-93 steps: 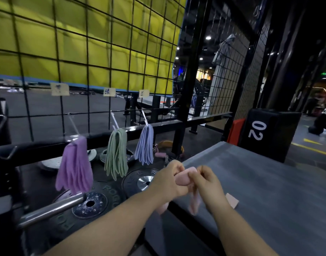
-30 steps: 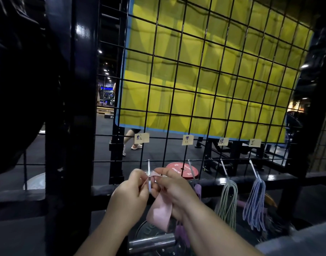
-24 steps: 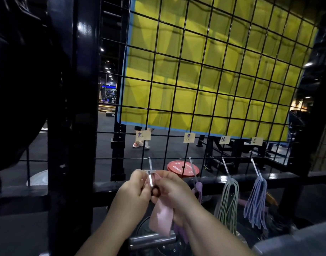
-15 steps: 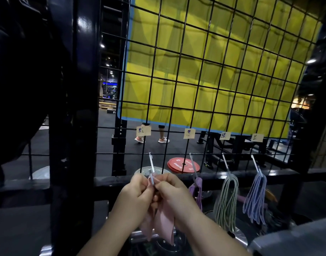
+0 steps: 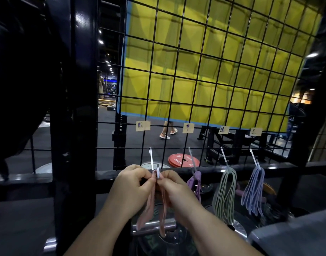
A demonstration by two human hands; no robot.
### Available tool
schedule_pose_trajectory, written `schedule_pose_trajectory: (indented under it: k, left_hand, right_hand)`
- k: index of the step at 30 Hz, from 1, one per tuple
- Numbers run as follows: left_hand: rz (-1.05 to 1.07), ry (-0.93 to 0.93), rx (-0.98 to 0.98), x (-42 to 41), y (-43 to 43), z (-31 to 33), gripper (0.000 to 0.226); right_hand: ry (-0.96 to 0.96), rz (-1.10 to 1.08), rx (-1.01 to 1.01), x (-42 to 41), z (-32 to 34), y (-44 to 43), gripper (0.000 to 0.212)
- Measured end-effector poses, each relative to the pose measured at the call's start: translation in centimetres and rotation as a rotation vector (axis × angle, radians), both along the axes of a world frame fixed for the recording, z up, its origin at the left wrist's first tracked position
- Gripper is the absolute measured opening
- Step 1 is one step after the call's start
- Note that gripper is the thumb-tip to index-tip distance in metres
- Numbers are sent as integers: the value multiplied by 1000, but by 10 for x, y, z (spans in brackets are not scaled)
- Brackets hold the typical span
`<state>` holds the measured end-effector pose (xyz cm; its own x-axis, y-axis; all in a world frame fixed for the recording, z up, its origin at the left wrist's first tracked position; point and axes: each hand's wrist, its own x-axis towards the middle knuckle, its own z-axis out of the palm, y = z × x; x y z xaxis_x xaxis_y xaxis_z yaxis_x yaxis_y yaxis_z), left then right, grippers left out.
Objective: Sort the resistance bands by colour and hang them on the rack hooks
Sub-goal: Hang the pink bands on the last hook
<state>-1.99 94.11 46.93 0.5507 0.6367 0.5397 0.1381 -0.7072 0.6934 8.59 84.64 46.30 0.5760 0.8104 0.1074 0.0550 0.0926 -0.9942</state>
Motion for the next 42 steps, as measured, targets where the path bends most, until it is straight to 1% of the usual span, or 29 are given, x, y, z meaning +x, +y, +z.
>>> schedule_pose_trajectory:
  k: [3, 5, 7, 9, 11, 13, 16, 18, 20, 23, 26, 28, 29, 34, 37, 42]
  left_hand:
    - [-82, 25, -129, -2, -1, 4, 14]
    - [-196, -18, -224, -3, -4, 6, 23]
    - [-256, -52, -249, -2, -6, 7, 27]
    - [-213, -75, -223, 1, -6, 7, 18]
    - [-147, -120, -208, 4, -4, 7, 10]
    - [-145, -164, -227, 7, 0, 5, 16]
    - [-176, -213, -357, 7, -2, 4, 20]
    - [-223, -254, -459, 6, -5, 2, 21]
    - [-263, -291, -519, 6, -7, 2, 21]
    - [-244, -308, -533, 6, -7, 2, 20]
    - [-245, -306, -556, 7, -7, 1, 18]
    - [-270, -330, -599, 7, -5, 1, 17]
    - [-286, -343, -621, 6, -6, 1, 17]
    - [-357, -366, -662, 6, -7, 1, 12]
    - [-382, -361, -677, 6, -8, 0, 10]
    - [-407, -354, -676, 4, -7, 1, 11]
  right_hand:
    - [22, 6, -13, 0, 2, -2, 11]
    - [48, 24, -7, 2, 4, -3, 17]
    - [46, 51, -15, 2, 6, -3, 22]
    - [33, 60, -43, 1, 8, -4, 26]
    - [8, 50, -65, 0, 7, -4, 21]
    - [-7, 32, -73, -1, 6, -3, 15]
    - [14, 17, -73, -4, 4, -2, 21]
    - [25, 8, -31, -3, 2, -1, 27]
    - [66, 8, 26, 0, 0, -1, 32]
    - [129, 43, 63, -1, 1, -2, 22]
    - [210, 63, 71, -4, 1, -4, 26]
    - [233, 65, 61, -4, 0, -3, 23]
    - [240, 77, 45, -4, -1, -2, 26]
    - [265, 118, -55, -6, -5, -5, 33]
    - [220, 108, -57, -7, -4, -6, 36]
    - [208, 103, -44, -6, 0, -8, 35]
